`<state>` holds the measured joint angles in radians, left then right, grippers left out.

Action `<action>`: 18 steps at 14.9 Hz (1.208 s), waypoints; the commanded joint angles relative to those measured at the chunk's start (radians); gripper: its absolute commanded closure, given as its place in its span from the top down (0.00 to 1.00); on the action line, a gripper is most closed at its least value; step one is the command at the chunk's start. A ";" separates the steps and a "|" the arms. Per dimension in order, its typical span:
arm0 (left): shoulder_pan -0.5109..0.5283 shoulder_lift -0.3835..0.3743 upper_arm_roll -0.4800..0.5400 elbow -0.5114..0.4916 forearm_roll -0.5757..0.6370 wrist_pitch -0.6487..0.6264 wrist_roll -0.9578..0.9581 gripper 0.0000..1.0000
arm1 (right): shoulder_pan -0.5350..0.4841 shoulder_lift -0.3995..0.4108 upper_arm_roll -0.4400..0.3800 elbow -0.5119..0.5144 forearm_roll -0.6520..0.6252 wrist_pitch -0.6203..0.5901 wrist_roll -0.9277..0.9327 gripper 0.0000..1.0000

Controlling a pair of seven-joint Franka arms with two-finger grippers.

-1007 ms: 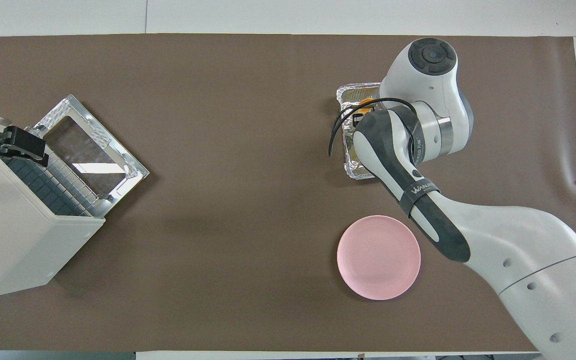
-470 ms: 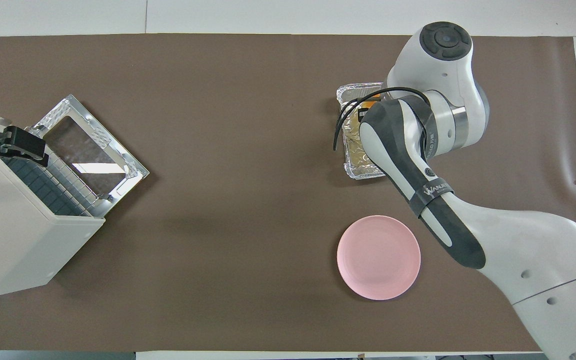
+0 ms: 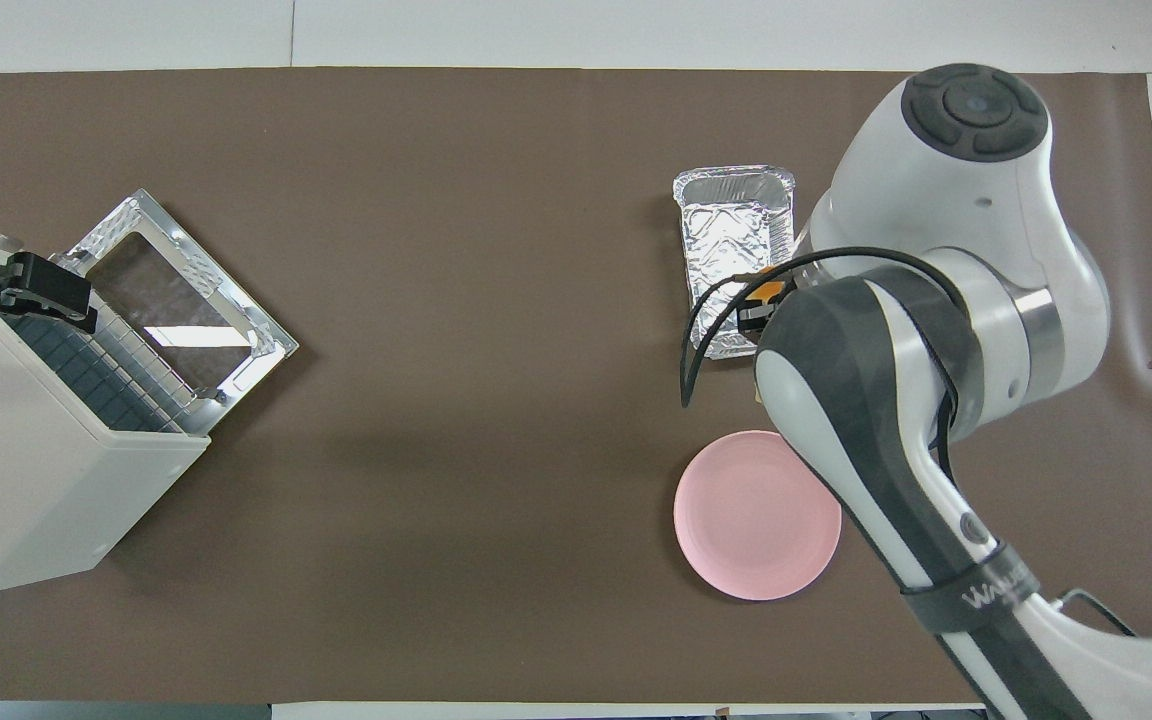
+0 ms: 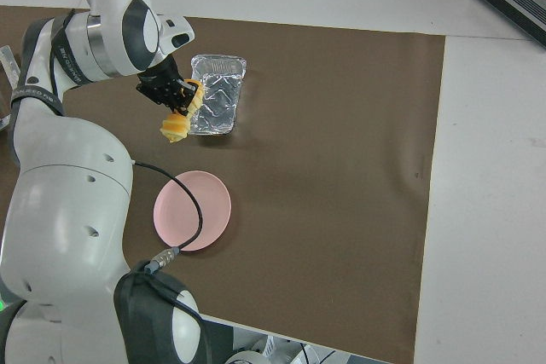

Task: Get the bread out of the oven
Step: 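Lift the bread rolls and carry them to the pink plate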

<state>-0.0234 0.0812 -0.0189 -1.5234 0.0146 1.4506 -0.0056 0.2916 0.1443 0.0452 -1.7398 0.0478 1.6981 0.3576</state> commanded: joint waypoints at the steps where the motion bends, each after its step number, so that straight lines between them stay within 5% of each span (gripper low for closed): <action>1: -0.007 -0.023 0.007 -0.023 0.008 0.008 0.001 1.00 | 0.021 -0.230 0.004 -0.382 0.017 0.194 0.014 0.00; 4: -0.007 -0.021 0.007 -0.023 0.008 0.008 0.001 1.00 | 0.055 -0.310 0.004 -0.573 0.017 0.343 0.035 0.00; 9: -0.007 -0.023 0.007 -0.023 0.008 0.008 0.001 1.00 | 0.083 -0.348 0.004 -0.745 0.017 0.509 0.041 0.00; 18: -0.006 -0.021 0.007 -0.023 0.008 0.008 0.001 1.00 | 0.159 -0.331 0.004 -0.800 0.017 0.606 0.123 0.00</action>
<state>-0.0234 0.0812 -0.0189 -1.5234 0.0146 1.4506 -0.0056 0.4638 -0.1709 0.0501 -2.5168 0.0563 2.2641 0.4904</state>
